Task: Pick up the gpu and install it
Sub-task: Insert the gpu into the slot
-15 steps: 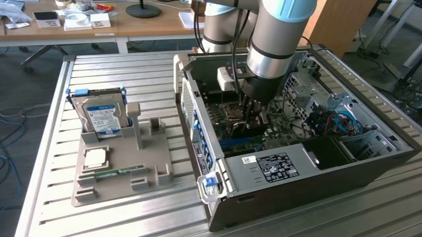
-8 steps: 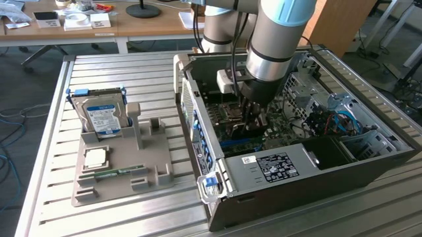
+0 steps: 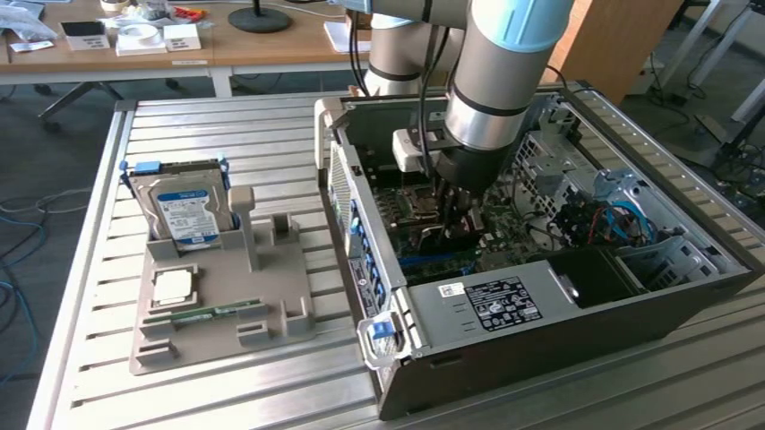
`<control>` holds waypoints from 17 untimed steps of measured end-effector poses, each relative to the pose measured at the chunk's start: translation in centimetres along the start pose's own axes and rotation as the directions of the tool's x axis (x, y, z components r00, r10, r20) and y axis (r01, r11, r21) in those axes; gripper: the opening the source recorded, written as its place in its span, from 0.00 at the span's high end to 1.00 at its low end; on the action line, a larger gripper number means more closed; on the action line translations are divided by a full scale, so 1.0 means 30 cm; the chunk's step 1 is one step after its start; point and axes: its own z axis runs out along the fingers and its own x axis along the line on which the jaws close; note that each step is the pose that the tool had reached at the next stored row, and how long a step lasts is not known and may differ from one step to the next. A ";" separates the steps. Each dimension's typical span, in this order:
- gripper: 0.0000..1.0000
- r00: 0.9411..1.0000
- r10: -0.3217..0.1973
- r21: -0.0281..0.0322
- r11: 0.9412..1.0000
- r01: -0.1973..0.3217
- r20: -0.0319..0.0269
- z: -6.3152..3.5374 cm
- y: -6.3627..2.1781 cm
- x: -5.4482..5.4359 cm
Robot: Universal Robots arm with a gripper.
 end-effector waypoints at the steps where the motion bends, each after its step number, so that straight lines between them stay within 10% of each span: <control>1: 0.73 1.000 0.000 0.000 1.000 0.000 0.000 0.000 0.000 0.000; 17: 0.73 1.000 0.000 0.000 1.000 0.000 0.000 0.002 0.000 0.000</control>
